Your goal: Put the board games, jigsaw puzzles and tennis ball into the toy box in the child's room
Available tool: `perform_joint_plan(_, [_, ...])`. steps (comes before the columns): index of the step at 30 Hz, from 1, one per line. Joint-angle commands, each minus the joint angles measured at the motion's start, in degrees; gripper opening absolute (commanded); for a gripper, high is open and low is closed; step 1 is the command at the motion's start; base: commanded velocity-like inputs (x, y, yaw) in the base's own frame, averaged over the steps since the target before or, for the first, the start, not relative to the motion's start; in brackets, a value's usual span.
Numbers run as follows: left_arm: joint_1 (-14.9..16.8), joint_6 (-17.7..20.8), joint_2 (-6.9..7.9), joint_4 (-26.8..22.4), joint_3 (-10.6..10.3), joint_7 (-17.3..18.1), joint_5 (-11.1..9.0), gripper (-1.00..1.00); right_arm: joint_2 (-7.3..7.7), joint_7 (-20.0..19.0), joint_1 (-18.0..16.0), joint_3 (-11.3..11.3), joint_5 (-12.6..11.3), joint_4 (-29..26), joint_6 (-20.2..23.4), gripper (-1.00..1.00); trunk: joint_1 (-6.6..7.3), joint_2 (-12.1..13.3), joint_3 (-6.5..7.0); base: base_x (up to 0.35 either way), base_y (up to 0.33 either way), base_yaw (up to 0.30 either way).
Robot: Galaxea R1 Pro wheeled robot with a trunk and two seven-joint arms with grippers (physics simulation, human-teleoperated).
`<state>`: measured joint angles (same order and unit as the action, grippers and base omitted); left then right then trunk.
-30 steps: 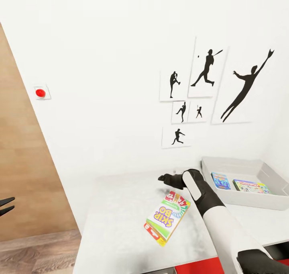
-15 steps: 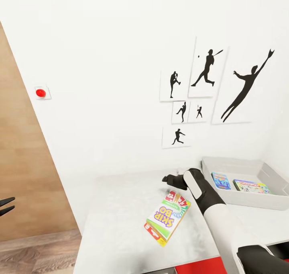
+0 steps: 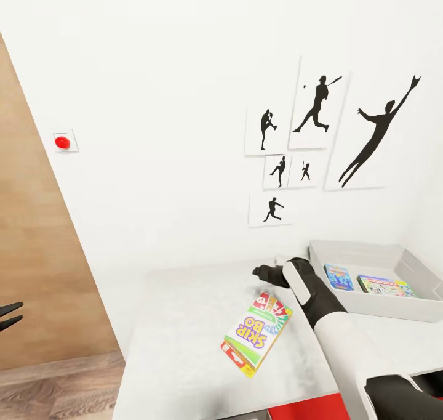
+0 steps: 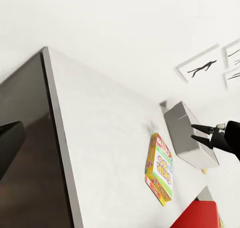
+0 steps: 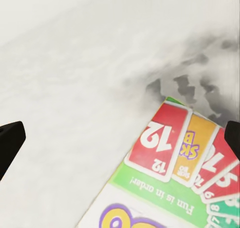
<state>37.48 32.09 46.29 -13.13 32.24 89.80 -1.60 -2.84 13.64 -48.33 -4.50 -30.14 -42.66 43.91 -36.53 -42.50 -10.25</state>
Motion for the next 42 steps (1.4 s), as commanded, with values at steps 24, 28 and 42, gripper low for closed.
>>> perform_joint_plan(24, [0.05, 0.61, 0.03, 0.04, -0.16, 0.20, -0.16, 1.00, 0.28, 0.93, -4.90, -0.08, 1.03, 6.53, -1.57, 1.00, -0.01, -0.08, -0.54, 0.000, 0.000, 0.000])
perform_joint_plan(28, [0.05, 0.61, 0.03, 0.04, -0.16, 0.20, -0.16, 1.00, 0.29, 0.94, -5.27, -0.08, 0.98, 7.36, -2.22, 1.00, -0.01, -0.08, -0.88, 0.000, 0.000, 0.000])
perform_joint_plan(42, [0.05, 0.61, 0.03, 0.04, -0.16, 0.20, -0.16, 1.00, 0.28, 0.95, -6.51, -0.07, 1.01, 9.31, -2.66, 1.00, -0.01, -0.08, -2.19, 0.000, 0.000, 0.000])
